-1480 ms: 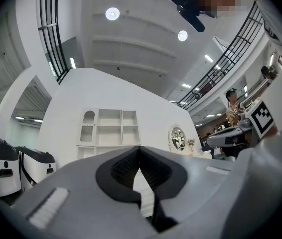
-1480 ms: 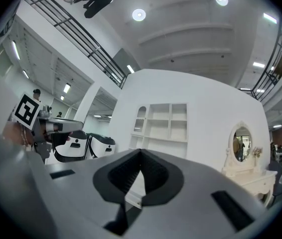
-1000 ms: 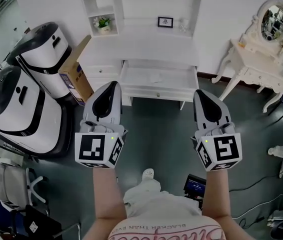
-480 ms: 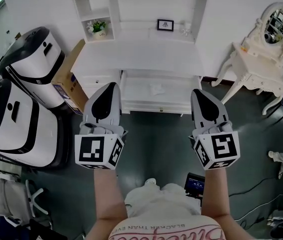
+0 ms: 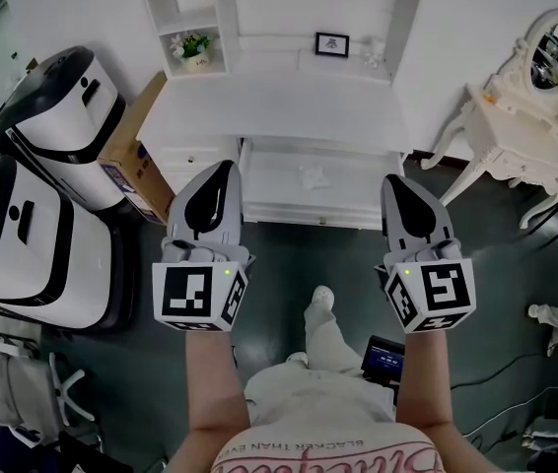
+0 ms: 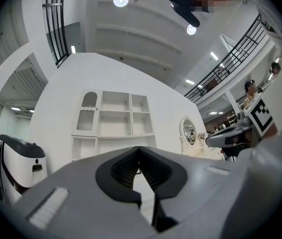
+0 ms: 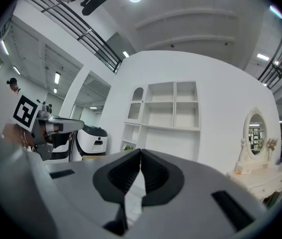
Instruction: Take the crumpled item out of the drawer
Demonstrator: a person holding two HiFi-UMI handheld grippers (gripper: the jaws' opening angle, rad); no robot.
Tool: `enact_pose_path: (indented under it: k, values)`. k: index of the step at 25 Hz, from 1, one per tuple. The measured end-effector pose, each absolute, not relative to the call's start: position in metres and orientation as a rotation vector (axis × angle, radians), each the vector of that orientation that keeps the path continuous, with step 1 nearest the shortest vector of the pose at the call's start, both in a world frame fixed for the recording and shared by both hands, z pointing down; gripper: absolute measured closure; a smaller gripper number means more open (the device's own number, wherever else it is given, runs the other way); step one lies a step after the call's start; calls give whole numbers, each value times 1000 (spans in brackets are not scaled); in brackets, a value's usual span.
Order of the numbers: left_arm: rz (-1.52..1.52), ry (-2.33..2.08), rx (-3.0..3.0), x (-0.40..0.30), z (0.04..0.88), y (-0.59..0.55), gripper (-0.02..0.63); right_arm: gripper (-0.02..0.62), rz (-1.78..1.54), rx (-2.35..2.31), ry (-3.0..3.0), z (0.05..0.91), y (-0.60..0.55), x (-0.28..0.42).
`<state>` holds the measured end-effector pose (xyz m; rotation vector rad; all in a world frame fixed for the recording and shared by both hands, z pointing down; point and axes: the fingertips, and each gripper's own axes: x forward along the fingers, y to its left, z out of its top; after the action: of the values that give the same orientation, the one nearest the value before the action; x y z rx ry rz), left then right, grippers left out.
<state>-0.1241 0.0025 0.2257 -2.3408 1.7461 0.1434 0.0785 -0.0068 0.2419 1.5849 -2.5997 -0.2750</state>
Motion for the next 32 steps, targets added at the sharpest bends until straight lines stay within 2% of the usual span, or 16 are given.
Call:
enact_pose_path:
  k: [13, 30, 31, 32]
  values:
    - [71, 1741, -2364, -136, 248, -78, 600, 588, -269, 1574, -2593, 256, -87, 63]
    - [18, 1772, -2435, -128, 296, -280, 600, 586, -149, 1475, -2589, 294, -298, 57]
    - [14, 1768, -2441, -127, 298, -288, 600, 569, -130, 1466, -2591, 298, -305, 56]
    - [7, 1760, -2448, -125, 299, -294, 600, 493, -112, 1451, -2594, 301, -312, 54]
